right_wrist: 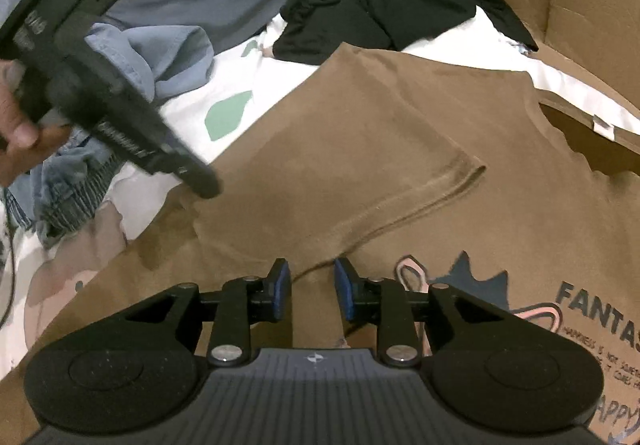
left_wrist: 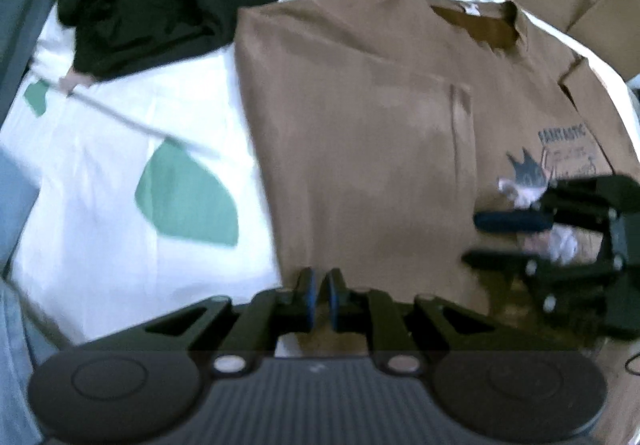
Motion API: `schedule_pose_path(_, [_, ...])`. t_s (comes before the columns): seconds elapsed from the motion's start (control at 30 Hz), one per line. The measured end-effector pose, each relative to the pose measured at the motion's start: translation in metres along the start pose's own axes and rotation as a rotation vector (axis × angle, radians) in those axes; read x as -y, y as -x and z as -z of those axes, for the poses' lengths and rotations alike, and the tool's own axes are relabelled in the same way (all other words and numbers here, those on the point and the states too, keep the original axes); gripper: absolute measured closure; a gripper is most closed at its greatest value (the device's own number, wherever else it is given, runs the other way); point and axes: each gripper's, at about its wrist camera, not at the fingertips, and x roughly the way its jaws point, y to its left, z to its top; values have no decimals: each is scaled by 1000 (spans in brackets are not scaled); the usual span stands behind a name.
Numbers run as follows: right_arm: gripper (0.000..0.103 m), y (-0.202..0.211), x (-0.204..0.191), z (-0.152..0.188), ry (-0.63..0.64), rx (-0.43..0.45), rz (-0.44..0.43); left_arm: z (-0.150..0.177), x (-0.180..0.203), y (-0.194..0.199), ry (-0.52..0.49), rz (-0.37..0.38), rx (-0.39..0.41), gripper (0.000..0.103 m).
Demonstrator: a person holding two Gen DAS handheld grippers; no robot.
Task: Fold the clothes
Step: 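Open both grippers and release the brown T-shirt, then raise both grippers high above the folded brown T-shirt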
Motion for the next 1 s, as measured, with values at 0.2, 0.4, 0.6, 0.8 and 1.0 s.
schedule_pose_path(0.2, [71,17,-10,-5,-21,89,-3,18,-1,13,12,-2,21,93])
schedule_pose_path(0.4, [70,7,-33,0,-23,48,-73,19,3,20,61,-6,7,62])
schedule_pose_path(0.6, [70,13,-30,14,-113,22,-72,20,4,35,88,-30,-11,56])
schedule_pose_path(0.8, [63,41,-14,13,-161,14,-106,21,5,58,105,-63,6,52])
schedule_pose_path(1.0, [51,101,13,3,-151,28,-45,22,7,100,131,-87,65,46])
